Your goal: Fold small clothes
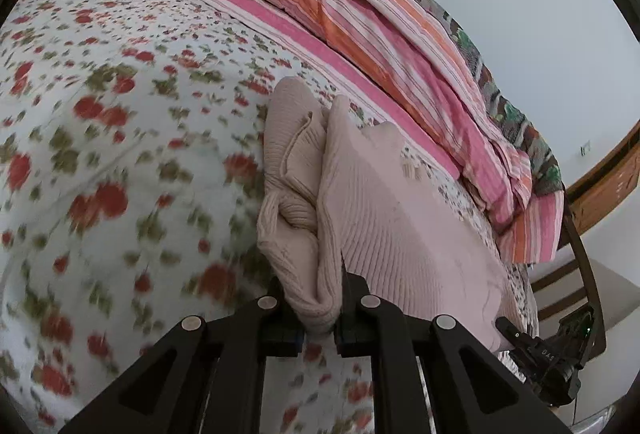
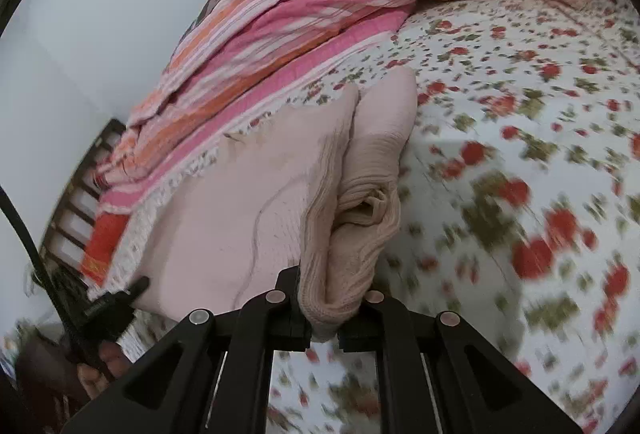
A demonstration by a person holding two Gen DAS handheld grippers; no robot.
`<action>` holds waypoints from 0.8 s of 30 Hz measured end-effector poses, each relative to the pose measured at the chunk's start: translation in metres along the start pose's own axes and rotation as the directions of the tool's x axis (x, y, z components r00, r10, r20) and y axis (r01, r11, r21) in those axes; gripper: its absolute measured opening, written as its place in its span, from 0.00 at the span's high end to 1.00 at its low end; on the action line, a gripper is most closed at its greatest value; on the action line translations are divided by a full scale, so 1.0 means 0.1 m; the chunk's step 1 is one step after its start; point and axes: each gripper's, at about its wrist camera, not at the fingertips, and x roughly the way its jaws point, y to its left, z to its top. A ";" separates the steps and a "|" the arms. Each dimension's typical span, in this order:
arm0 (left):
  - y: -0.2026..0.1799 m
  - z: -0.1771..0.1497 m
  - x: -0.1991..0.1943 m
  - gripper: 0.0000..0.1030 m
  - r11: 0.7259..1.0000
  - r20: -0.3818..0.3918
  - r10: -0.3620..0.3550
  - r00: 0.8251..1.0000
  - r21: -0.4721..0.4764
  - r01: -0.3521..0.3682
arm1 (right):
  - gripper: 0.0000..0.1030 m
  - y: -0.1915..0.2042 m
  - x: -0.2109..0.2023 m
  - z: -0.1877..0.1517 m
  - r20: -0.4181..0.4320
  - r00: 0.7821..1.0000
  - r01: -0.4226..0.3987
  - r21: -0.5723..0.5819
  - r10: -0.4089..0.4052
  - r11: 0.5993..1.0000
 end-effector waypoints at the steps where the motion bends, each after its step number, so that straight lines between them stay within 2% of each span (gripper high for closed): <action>1: 0.00 -0.02 -0.01 0.88 1.000 0.001 0.006 1.000 0.006 -0.006 | 0.92 0.03 -0.04 -0.06 0.005 1.000 0.017 -0.029 -0.017 0.999; 2: 0.01 -0.02 -0.02 0.82 1.000 0.002 0.024 1.000 0.019 -0.024 | 0.91 0.07 -0.05 -0.10 0.001 0.999 0.041 -0.072 -0.041 0.997; 4: 0.02 0.00 -0.04 0.69 0.996 0.009 0.072 0.997 0.043 -0.072 | 0.83 0.11 -0.02 -0.12 -0.023 0.997 0.072 -0.121 -0.075 0.990; 6: 0.03 0.04 -0.14 0.66 0.985 0.057 0.149 0.987 0.081 -0.154 | 0.76 0.09 -0.07 -0.08 -0.010 0.996 0.082 -0.144 -0.085 0.986; 9: 0.03 0.16 -0.26 0.66 0.976 0.109 0.167 0.980 0.124 -0.180 | 0.67 0.08 -0.21 0.03 0.062 0.991 0.132 -0.184 -0.122 0.974; 11: -0.06 0.30 -0.23 0.66 0.972 0.100 0.152 0.983 0.164 -0.167 | 0.66 0.11 -0.23 0.18 0.118 0.981 0.175 -0.210 -0.152 0.962; 14: -0.34 0.53 -0.04 0.66 0.957 0.079 0.128 0.989 0.252 -0.144 | 0.66 0.19 -0.11 0.42 0.137 0.978 0.183 -0.215 -0.156 0.959; 19: -0.60 0.79 0.39 0.66 0.949 0.029 0.114 0.993 0.291 -0.117 | 0.66 0.33 0.36 0.74 0.091 0.979 0.201 -0.234 -0.184 0.951; 22: -0.61 0.87 0.68 0.65 0.945 -0.001 0.155 0.988 0.292 -0.148 | 0.66 0.26 0.71 0.86 0.023 0.968 0.249 -0.217 -0.250 0.944; 24: -0.60 0.89 0.85 0.66 0.935 -0.008 0.198 0.980 0.302 -0.187 | 0.67 0.22 0.82 0.89 0.011 0.963 0.266 -0.219 -0.270 0.939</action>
